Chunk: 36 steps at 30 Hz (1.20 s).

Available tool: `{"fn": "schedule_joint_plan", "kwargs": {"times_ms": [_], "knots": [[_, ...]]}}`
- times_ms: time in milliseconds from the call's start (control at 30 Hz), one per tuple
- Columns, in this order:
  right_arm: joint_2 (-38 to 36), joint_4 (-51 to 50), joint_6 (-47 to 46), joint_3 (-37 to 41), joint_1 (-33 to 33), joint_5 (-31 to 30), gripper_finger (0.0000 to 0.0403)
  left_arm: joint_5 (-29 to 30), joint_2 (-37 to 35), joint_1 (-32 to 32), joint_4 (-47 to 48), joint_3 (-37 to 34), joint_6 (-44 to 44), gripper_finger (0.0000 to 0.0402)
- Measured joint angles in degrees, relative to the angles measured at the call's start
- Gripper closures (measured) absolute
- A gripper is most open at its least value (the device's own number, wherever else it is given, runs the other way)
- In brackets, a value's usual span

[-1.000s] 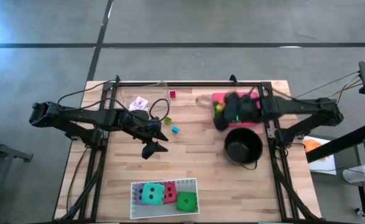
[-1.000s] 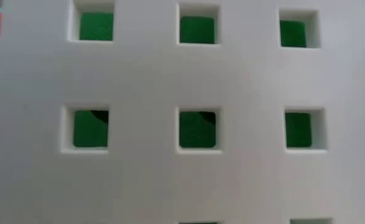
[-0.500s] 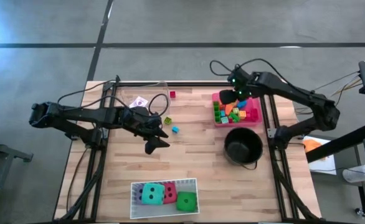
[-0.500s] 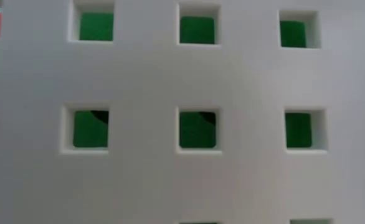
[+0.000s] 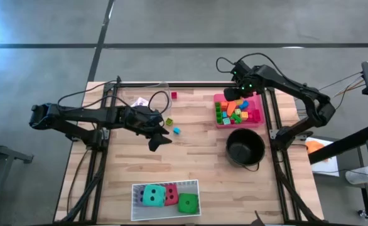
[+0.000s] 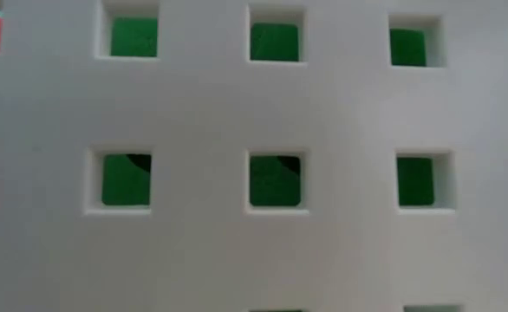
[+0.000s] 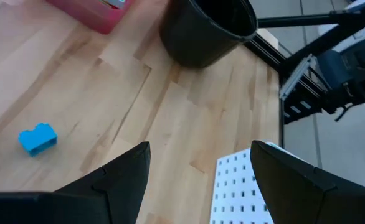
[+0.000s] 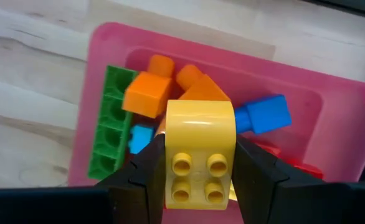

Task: Pick & Place Toys
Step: Put the yellow game piece into the red bin

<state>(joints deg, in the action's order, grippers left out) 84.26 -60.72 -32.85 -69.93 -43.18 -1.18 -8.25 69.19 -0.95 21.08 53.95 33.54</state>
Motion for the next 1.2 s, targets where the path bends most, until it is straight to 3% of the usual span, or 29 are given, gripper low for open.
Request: {"fn": "schedule_joint_plan", "kwargs": {"times_ms": [700, 1200], "knots": [[10.11, 1.39, 7.42, 1.33, -2.36, 1.52, 0.0271, 2.95, 0.00, -2.04, 0.17, 0.01, 1.14, 0.0124], [7.18, 11.63, 4.82, 12.75, -1.65, 3.36, 0.0271, 2.95, 0.00, -2.14, 0.21, 0.02, 2.91, 0.0123]]}}
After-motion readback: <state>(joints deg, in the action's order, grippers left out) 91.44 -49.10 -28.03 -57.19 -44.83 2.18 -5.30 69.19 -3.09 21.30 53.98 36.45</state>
